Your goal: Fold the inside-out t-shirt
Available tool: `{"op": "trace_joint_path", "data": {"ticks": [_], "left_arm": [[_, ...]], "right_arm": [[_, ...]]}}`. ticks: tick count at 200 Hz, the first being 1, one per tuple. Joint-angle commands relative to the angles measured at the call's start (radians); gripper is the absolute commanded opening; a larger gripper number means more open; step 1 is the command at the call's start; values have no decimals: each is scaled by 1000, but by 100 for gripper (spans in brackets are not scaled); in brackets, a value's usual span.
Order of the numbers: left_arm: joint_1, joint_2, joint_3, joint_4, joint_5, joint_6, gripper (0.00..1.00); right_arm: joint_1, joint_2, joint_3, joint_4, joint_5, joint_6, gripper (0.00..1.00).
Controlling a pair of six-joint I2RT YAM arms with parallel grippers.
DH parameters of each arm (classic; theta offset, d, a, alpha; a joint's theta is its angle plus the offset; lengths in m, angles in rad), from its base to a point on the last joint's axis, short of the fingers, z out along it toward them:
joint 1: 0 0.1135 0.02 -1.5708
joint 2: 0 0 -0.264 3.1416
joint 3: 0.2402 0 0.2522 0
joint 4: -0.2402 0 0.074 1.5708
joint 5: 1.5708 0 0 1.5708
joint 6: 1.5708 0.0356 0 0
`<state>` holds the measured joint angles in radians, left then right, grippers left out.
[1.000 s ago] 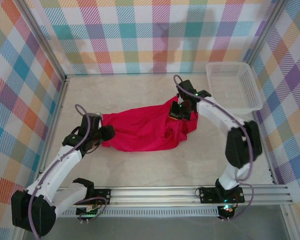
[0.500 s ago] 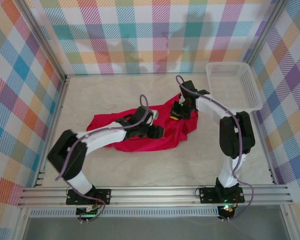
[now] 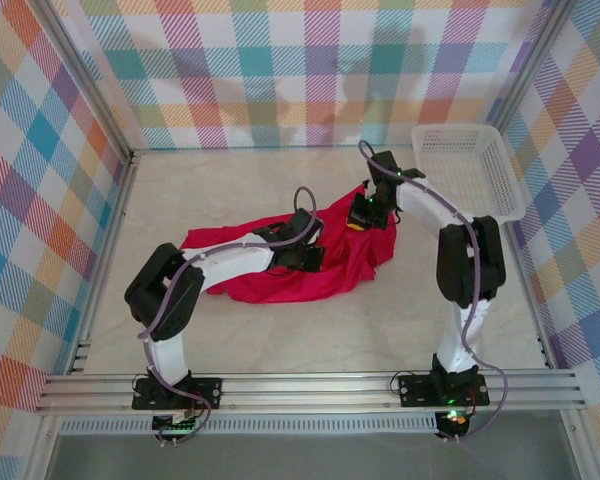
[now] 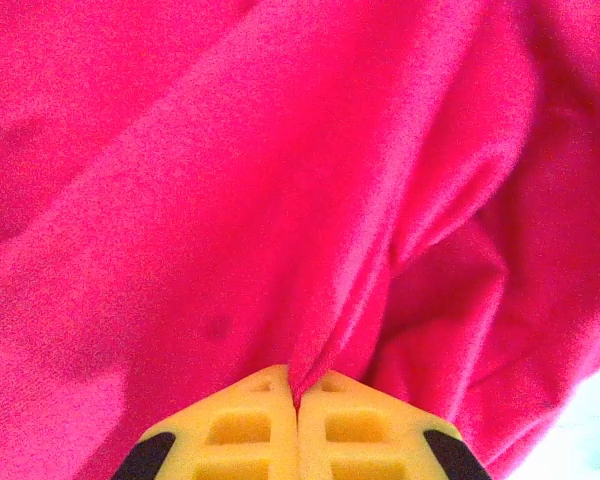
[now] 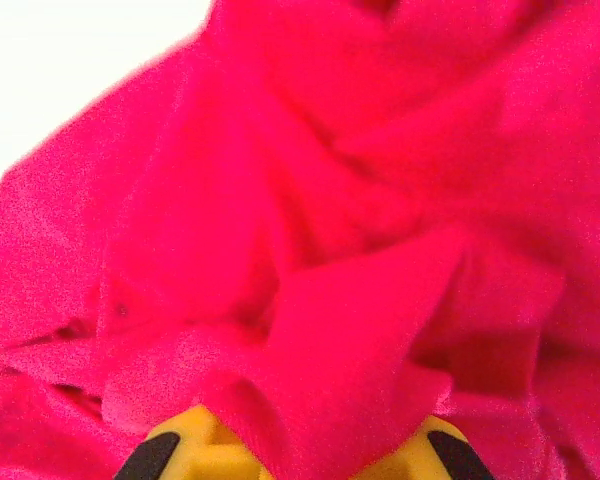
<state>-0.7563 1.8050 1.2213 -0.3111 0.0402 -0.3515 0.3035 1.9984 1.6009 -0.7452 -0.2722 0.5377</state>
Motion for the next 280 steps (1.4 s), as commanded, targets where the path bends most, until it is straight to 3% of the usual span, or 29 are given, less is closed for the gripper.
{"op": "trace_joint_path", "data": {"ticks": [1,31,67,86,124,145,170,204,280], "left_arm": [[22,-47,-29,-37,2,-30,0],[22,-5,-26,-2,61,-69,0],[22,12,-22,5,67,-81,0],[22,11,-22,7,69,-85,0],[22,11,-23,6,68,-92,0],[21,3,-31,9,64,-96,0],[22,-7,-39,10,60,-96,0],[24,-18,-51,7,52,-90,0],[31,-23,-54,14,58,-85,0]], "right_arm": [[-4,100,137,-122,28,-84,4],[40,9,136,-161,105,-96,31],[110,-176,-17,-120,168,-64,32],[150,-220,-109,-57,140,-12,25],[177,-165,-206,78,47,87,24],[178,-111,-204,104,54,112,25],[177,-60,-187,112,83,112,29],[177,-45,-172,77,122,95,43],[178,-70,-218,50,142,73,53]]}}
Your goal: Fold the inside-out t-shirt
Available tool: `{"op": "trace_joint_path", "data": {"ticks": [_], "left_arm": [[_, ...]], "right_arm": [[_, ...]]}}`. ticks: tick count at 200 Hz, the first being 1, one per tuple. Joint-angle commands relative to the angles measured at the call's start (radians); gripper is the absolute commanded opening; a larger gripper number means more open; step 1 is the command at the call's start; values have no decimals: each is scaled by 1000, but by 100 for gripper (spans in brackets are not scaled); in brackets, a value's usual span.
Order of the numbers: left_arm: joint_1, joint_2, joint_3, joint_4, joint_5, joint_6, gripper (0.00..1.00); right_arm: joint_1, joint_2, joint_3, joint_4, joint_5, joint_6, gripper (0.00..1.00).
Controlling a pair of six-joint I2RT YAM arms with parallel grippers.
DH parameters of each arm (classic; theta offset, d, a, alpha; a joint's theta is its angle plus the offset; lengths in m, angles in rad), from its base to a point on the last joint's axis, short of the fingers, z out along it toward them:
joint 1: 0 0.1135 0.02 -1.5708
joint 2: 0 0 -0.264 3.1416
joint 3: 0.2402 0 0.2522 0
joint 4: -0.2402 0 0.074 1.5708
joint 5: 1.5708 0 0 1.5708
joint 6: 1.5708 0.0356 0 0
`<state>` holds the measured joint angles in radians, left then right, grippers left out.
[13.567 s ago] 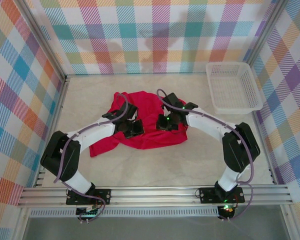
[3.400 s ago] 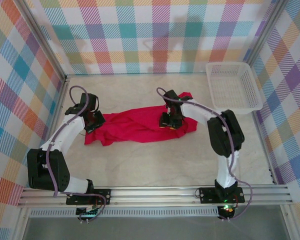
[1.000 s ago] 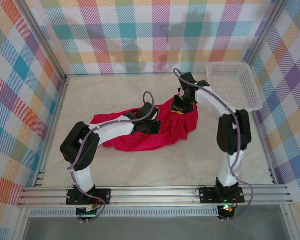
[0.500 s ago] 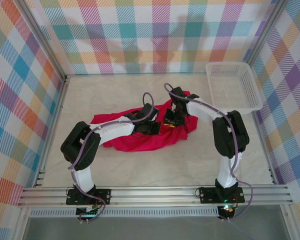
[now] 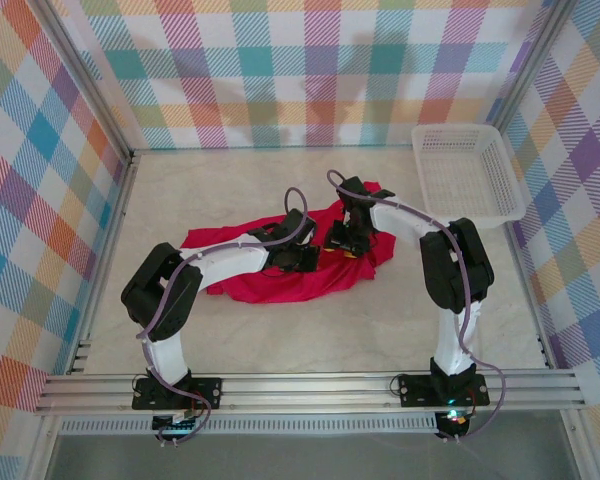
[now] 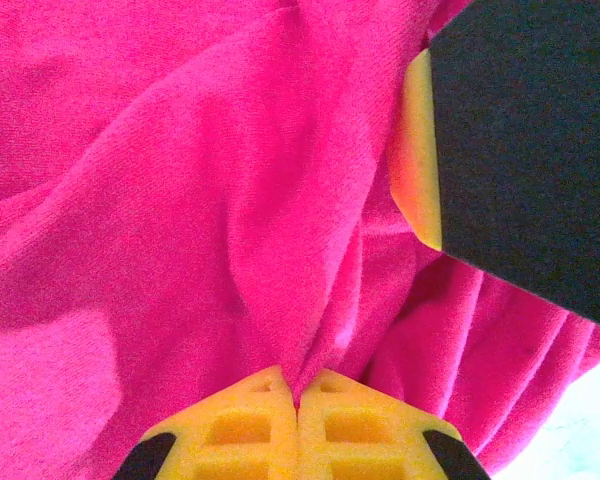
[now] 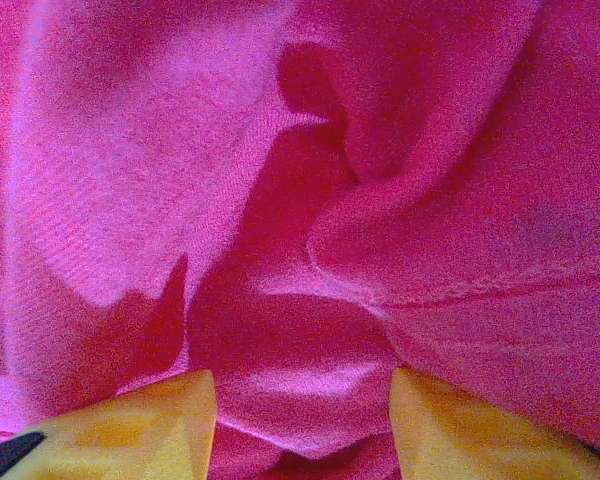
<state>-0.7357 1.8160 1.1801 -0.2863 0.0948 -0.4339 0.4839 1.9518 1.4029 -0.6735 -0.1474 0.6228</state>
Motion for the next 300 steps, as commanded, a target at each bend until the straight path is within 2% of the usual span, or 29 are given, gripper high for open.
{"op": "trace_joint_path", "data": {"ticks": [1,16,29,63,129,153,181,221,231,248,281,300], "left_arm": [[10,-35,-14,-10,3,-3,0],[10,-36,-15,-10,5,-4,0],[10,-37,-14,-10,5,-4,0],[12,-49,-17,-19,-4,-4,0],[43,-58,22,-52,-11,36,0],[47,-72,24,-54,-10,42,0],[47,-78,7,-46,3,41,0],[50,-96,-16,-33,0,20,0],[50,-98,-16,-31,2,17,0],[52,-101,-18,-27,3,13,0],[54,-110,-19,-28,6,11,0],[57,-113,-17,-35,8,12,0]], "right_arm": [[-2,-24,-21,-22,17,-12,53],[-2,-20,-30,-5,12,-8,53],[-2,-2,-29,8,-1,1,47],[-2,-2,4,7,-20,21,0],[-2,-365,-3,-91,-33,28,0],[-4,-454,9,-103,-48,42,0],[-4,-480,14,-71,-70,68,0],[3,-369,55,-69,-64,30,0],[15,-355,26,-61,-63,27,9],[44,-338,-44,-27,-62,43,34],[62,-305,-148,64,-71,119,58],[62,-274,-173,109,-64,191,64]]}}
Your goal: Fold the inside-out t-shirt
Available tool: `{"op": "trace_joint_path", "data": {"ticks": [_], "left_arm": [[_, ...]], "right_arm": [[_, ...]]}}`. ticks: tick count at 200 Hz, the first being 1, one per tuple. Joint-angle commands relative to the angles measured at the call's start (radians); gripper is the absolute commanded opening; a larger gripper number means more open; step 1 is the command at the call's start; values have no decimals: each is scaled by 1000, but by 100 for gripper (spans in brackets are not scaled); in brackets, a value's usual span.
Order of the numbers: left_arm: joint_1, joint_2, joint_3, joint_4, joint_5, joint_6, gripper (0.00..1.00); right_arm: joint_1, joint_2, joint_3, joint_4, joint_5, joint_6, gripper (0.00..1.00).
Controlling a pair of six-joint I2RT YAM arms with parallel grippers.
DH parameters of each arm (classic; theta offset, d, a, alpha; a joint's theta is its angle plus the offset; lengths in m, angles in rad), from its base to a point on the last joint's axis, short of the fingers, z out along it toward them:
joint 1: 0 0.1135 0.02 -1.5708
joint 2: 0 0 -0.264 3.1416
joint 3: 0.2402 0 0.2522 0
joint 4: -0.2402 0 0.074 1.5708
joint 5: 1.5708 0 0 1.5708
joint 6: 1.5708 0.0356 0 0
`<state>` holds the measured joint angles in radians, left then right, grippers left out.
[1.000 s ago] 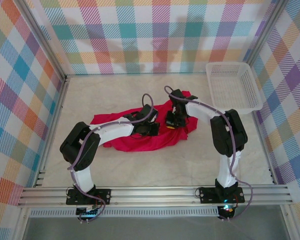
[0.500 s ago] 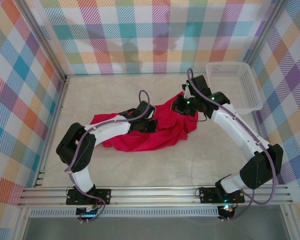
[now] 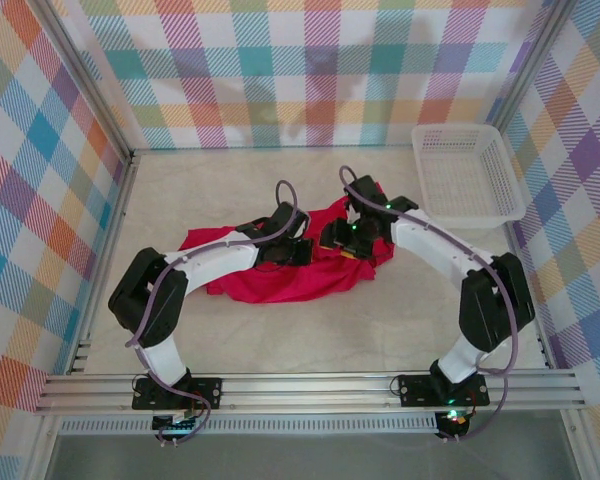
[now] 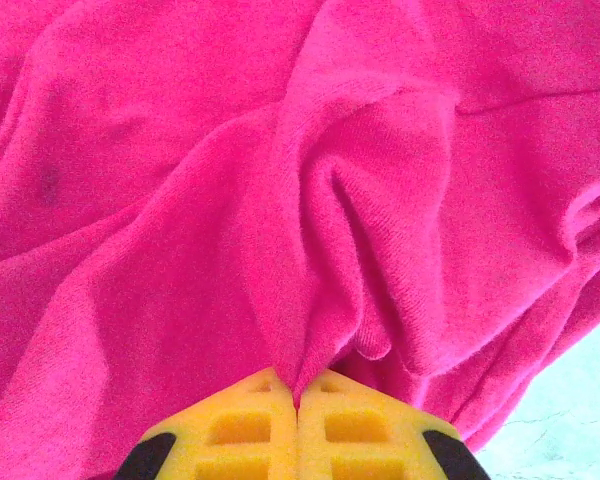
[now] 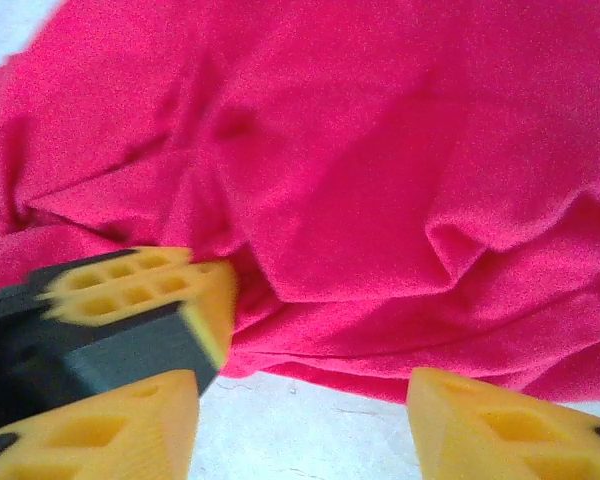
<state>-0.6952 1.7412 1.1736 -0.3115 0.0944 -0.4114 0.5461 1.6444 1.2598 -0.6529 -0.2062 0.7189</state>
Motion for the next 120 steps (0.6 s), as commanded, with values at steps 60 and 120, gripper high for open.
{"op": "trace_joint_path", "data": {"ticks": [60,120], "left_arm": [[17,-58,-35,5,13,-19,0],[43,-87,-66,23,-4,34,0]], "right_arm": [[-6,189,29,191,86,286,47],[-11,15,104,62,74,206,0]]}}
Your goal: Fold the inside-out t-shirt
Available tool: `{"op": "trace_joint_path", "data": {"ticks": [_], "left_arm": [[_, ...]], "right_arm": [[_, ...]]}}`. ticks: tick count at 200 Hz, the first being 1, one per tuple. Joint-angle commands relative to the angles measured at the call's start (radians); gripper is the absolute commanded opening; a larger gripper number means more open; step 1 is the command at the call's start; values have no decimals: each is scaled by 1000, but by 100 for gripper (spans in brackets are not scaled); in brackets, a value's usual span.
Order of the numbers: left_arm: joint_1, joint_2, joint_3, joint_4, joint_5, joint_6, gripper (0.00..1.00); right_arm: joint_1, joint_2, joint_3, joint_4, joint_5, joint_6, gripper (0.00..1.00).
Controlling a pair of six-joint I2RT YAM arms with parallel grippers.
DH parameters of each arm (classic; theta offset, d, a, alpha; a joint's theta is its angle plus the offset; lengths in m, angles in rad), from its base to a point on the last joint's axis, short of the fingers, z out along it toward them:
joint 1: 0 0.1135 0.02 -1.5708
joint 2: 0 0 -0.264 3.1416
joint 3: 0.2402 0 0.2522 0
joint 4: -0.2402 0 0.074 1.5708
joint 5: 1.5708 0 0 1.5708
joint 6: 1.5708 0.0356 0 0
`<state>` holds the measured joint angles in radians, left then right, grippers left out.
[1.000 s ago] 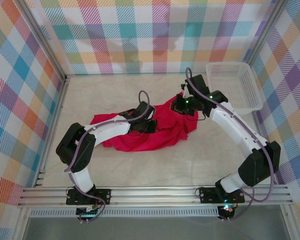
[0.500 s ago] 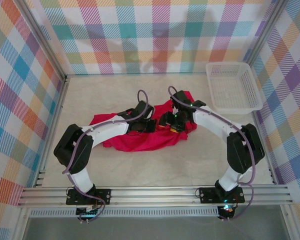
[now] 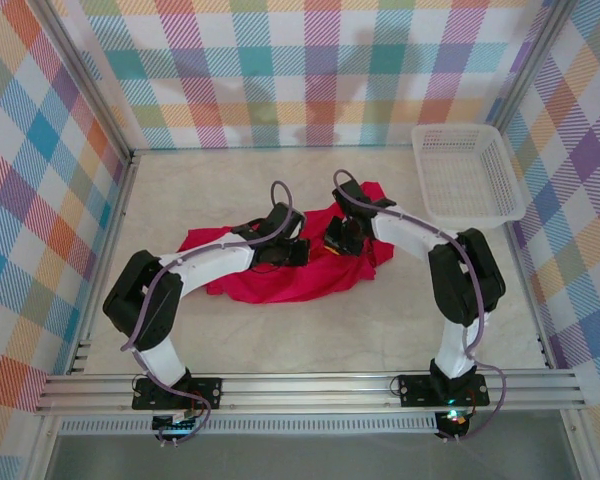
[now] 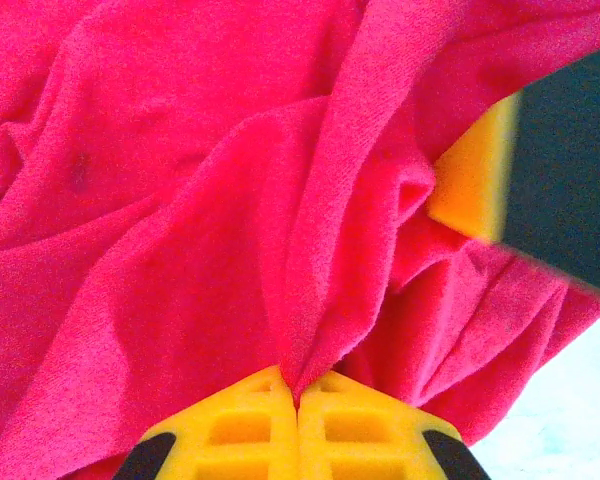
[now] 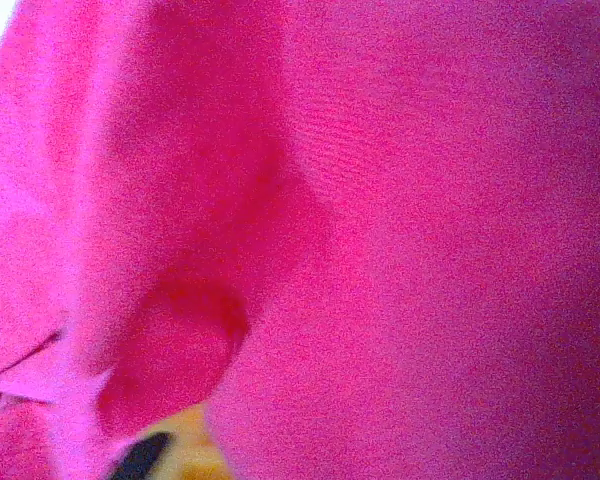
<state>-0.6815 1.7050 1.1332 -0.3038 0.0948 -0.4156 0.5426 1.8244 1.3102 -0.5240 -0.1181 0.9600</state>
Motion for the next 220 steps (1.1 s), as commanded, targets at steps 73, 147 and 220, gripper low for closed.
{"op": "trace_joint_path", "data": {"ticks": [73,147,220], "left_arm": [[50,-24,-3,17,50,52,0],[45,-105,-139,252,93,48,47],[10,-74,-163,434,181,103,42]], "right_arm": [[-9,-326,75,-108,-22,-58,0],[-137,-119,61,82,-296,54,0],[-145,-56,32,153,-391,100,0]]}}
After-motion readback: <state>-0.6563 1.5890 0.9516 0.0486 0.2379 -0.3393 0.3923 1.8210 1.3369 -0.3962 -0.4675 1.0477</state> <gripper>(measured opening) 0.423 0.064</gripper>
